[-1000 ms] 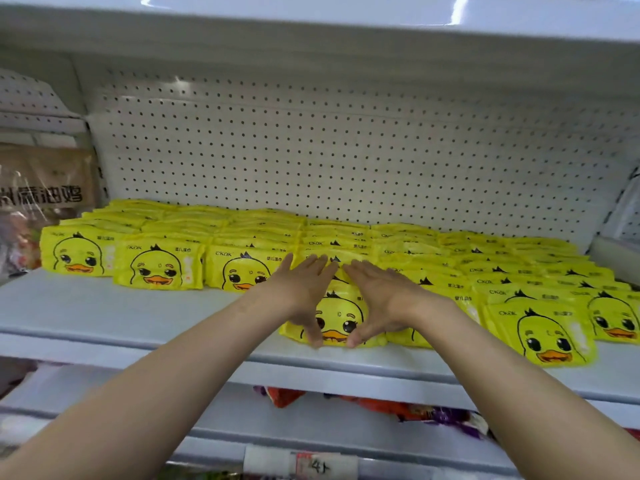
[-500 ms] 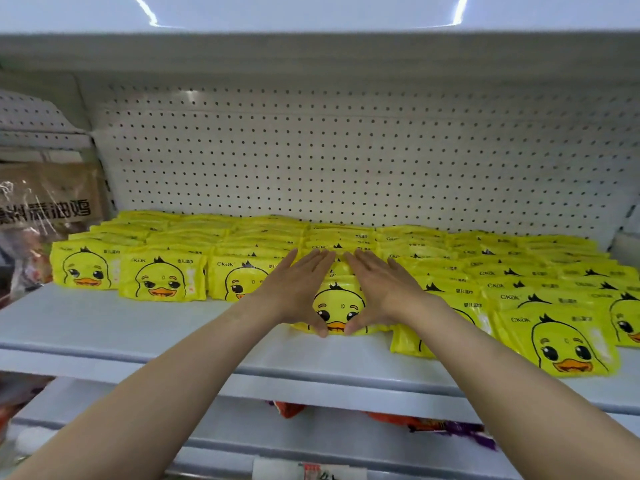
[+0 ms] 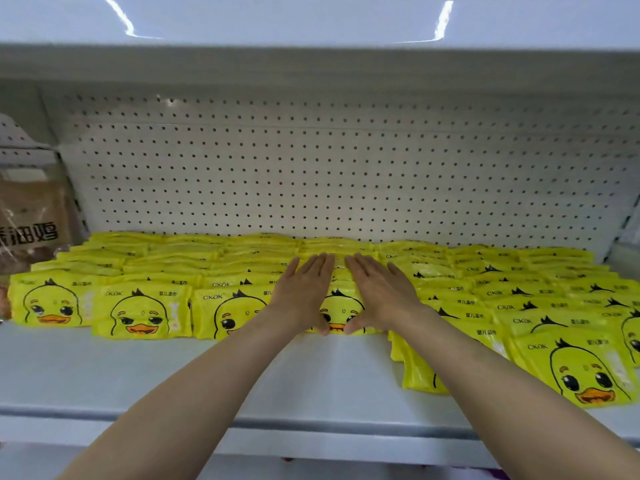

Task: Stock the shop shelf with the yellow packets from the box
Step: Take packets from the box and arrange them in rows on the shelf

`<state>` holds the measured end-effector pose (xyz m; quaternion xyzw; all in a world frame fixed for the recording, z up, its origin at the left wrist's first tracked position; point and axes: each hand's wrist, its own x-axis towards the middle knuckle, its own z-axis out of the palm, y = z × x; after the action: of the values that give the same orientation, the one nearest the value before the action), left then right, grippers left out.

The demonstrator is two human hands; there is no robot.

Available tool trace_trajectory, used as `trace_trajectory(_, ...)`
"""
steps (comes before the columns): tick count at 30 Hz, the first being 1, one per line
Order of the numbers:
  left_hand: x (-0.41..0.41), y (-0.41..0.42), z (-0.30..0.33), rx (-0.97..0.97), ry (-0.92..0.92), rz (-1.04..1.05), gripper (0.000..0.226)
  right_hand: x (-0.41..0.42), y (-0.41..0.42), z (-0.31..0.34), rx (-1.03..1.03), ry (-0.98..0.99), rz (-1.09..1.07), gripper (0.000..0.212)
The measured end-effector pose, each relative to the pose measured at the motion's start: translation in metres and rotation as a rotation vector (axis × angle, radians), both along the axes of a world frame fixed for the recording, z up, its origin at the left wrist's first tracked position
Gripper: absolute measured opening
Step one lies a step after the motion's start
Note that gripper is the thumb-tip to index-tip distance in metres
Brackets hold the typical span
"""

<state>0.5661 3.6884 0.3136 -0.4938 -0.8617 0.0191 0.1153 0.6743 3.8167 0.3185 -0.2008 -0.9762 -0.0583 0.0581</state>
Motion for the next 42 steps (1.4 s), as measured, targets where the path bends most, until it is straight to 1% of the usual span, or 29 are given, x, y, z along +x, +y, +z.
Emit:
trace_trajectory(7, 0.000, -0.003, -0.003, 0.026, 0.010, -0.025, 0.136, 0.001, 0.000, -0.002, -0.010, 0.005, -0.008, 0.143)
trace_trajectory(13, -0.001, -0.005, -0.003, 0.043, -0.074, -0.055, 0.140, 0.000, 0.004, 0.001, -0.051, -0.040, -0.017, 0.152)
trace_trajectory(19, -0.006, -0.001, -0.003, 0.048, -0.050, -0.059, 0.135, -0.001, 0.010, 0.001, -0.047, -0.034, 0.007, 0.149)
trace_trajectory(27, -0.009, 0.004, -0.001, 0.041, -0.031, -0.029, 0.131, -0.008, 0.009, 0.000, -0.021, -0.007, -0.012, 0.145)
trace_trajectory(34, -0.011, 0.001, 0.001, 0.006, -0.063, -0.018, 0.140, -0.003, 0.014, 0.007, -0.104, -0.059, 0.019, 0.145)
trace_trajectory(38, -0.015, 0.005, 0.009, -0.026, -0.084, -0.032, 0.145, -0.004, 0.021, 0.008, -0.144, -0.055, 0.035, 0.146)
trace_trajectory(42, -0.018, 0.012, 0.009, -0.040, -0.066, -0.020, 0.143, -0.008, 0.026, 0.006, -0.112, -0.045, 0.030, 0.143)
